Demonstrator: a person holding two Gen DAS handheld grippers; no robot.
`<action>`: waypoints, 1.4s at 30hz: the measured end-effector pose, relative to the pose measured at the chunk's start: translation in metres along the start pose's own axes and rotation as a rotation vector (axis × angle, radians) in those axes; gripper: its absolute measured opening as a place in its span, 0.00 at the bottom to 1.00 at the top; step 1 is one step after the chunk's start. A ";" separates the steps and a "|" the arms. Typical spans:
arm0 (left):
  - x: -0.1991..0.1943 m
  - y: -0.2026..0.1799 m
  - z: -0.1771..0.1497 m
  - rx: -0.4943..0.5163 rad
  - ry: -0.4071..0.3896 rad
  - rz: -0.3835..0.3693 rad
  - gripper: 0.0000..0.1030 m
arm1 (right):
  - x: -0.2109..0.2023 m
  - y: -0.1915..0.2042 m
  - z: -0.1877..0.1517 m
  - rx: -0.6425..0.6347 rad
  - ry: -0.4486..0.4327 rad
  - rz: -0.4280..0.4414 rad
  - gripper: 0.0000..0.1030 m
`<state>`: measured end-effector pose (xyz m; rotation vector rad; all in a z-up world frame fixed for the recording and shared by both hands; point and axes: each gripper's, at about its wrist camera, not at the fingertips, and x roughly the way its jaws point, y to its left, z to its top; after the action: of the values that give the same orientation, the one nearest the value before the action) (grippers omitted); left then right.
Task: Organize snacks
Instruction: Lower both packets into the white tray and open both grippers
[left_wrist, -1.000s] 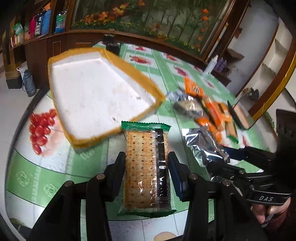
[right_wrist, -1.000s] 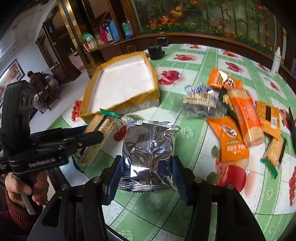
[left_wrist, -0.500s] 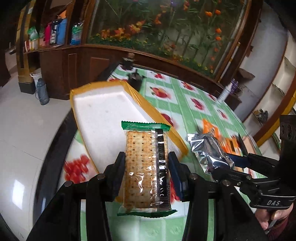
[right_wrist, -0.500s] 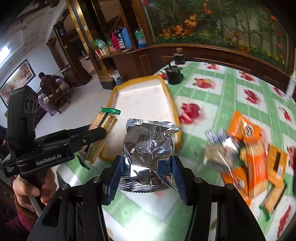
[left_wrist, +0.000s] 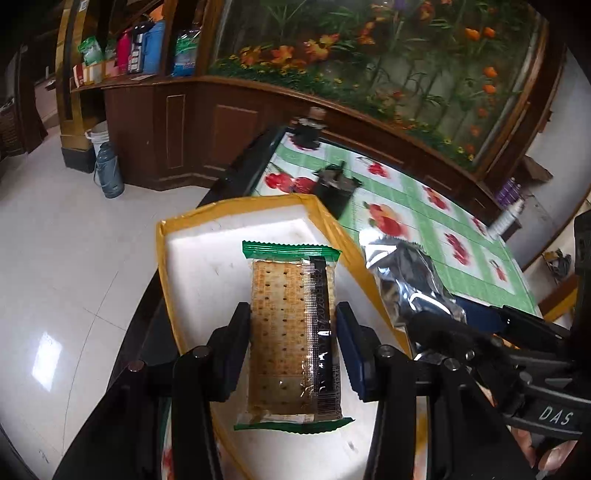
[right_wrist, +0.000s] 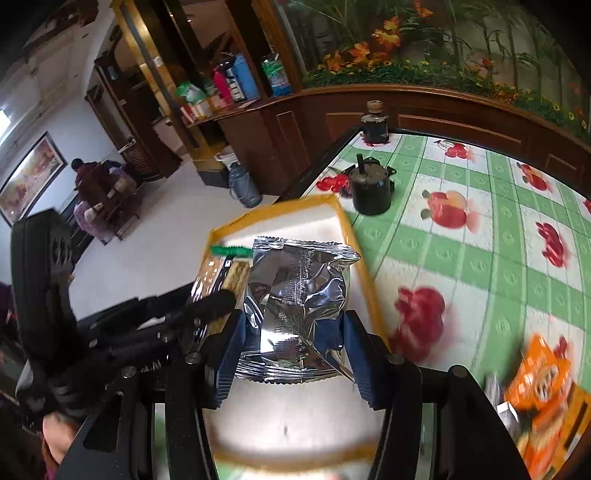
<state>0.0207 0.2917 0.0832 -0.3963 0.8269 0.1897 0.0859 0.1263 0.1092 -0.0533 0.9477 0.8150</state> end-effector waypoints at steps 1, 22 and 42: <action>0.006 0.002 0.003 -0.007 0.004 0.006 0.44 | 0.008 -0.002 0.007 0.009 0.001 0.006 0.56; 0.059 0.015 0.009 -0.039 0.029 0.133 0.44 | 0.123 -0.013 0.045 0.078 0.108 -0.016 0.56; 0.023 0.002 -0.008 -0.020 -0.006 0.083 0.61 | 0.059 -0.023 0.024 0.143 0.016 0.044 0.58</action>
<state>0.0303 0.2905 0.0604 -0.3806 0.8367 0.2767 0.1359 0.1541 0.0733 0.0855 1.0232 0.7858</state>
